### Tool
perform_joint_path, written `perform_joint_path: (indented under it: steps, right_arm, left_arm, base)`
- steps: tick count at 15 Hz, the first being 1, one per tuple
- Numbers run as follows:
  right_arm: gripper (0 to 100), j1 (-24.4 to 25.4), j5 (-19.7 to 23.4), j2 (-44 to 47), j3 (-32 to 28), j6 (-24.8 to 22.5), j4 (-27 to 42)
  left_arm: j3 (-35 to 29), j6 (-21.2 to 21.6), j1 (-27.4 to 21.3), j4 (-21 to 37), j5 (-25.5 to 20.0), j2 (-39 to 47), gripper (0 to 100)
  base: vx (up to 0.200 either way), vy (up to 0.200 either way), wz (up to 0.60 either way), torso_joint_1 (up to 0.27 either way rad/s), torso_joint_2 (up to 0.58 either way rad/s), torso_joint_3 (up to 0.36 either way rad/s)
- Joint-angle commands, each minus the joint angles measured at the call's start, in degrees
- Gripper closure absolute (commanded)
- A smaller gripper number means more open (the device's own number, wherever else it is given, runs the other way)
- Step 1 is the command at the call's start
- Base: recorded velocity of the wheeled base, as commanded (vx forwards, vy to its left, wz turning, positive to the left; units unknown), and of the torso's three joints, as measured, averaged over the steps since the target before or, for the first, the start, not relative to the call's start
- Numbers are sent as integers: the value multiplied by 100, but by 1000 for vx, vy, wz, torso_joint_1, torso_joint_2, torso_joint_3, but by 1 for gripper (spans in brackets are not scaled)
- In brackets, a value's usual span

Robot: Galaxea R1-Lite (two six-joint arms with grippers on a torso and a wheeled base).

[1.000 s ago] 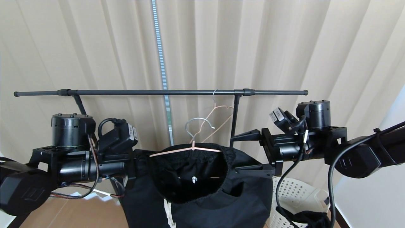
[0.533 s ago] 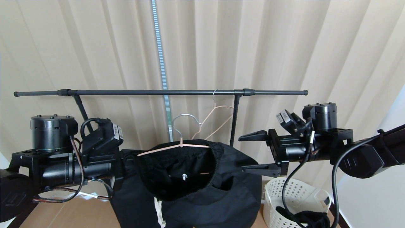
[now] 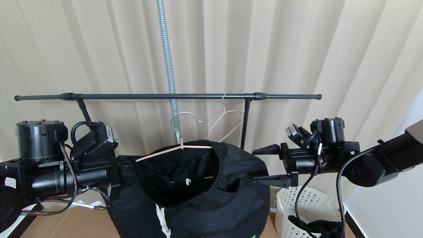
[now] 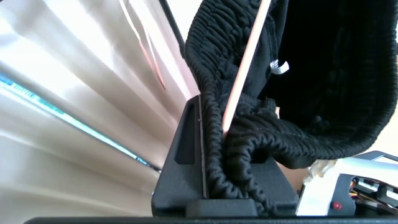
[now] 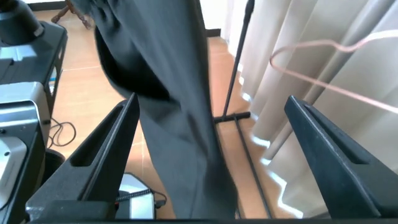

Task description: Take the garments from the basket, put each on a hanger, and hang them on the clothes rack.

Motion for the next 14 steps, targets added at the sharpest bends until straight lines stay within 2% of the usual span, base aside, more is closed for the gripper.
perform_joint_path:
  steps: [1,5,6,10,14]
  right_arm:
    - [0,-59,4,313,-28,-3,-6]
    - [0,-50,-128,727,-125,-3,-41]
    - [100,-41,-145,770,-99,-3,-199]
    - [100,-111,-172,779,-90,15,-296]
    - [100,-489,-172,806,-169,32,-287]
  left_arm:
    - [39,-113,45,-5,2,-133,100]
    - [74,-245,71,-5,-16,-229,100]
    - [92,-254,80,-5,-16,-238,100]
    - [153,-377,106,-5,-16,-335,100]
    - [171,-465,256,4,-25,-458,100]
  base:
    - [0,0,0,0,0,0]
    - [0,0,0,0,0,0]
    - [0,0,0,0,0,0]
    - [0,0,0,0,0,0]
    - [0,0,0,0,0,0]
